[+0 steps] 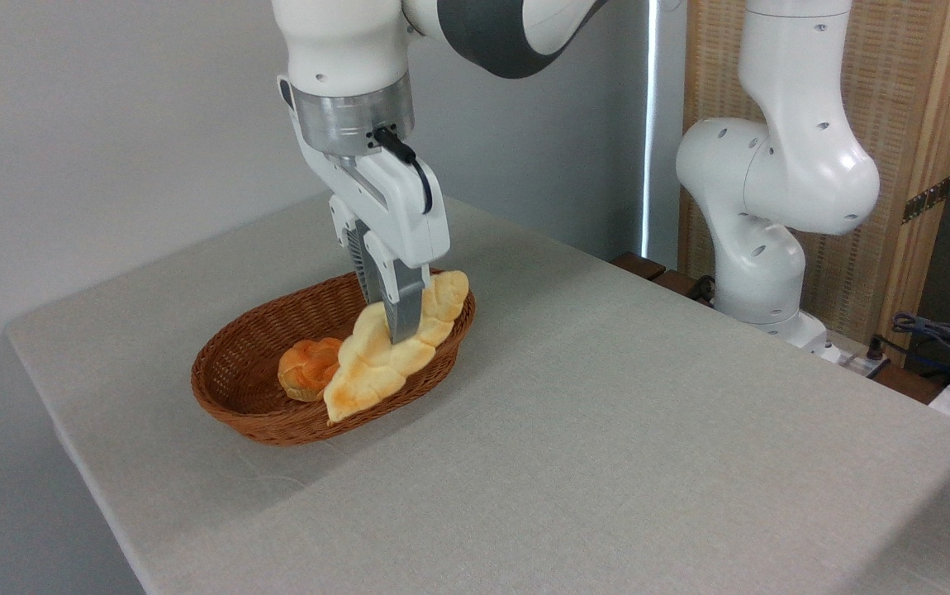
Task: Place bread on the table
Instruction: 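Swing the bread beside the basket and release it onto the table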
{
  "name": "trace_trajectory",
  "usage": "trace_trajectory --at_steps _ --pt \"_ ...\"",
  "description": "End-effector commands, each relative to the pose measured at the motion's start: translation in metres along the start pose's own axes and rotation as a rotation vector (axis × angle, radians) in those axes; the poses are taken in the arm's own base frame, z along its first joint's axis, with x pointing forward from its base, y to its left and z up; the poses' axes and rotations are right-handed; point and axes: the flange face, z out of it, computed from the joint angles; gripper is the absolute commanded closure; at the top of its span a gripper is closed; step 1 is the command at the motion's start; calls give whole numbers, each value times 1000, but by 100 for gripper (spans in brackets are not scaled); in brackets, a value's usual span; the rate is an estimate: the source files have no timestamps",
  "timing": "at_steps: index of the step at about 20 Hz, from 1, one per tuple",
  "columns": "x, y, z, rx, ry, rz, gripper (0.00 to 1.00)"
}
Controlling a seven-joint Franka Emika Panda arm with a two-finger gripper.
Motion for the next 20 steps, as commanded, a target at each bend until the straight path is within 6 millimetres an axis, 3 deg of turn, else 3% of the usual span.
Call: trace_trajectory --at_steps 1,7,18,20 --pt "5 -9 0 37 -2 16 34" --pt "-20 -33 -19 77 34 -41 0" --pt "-28 -40 -24 84 41 -31 0" --pt "-26 -40 -32 94 53 -35 0"
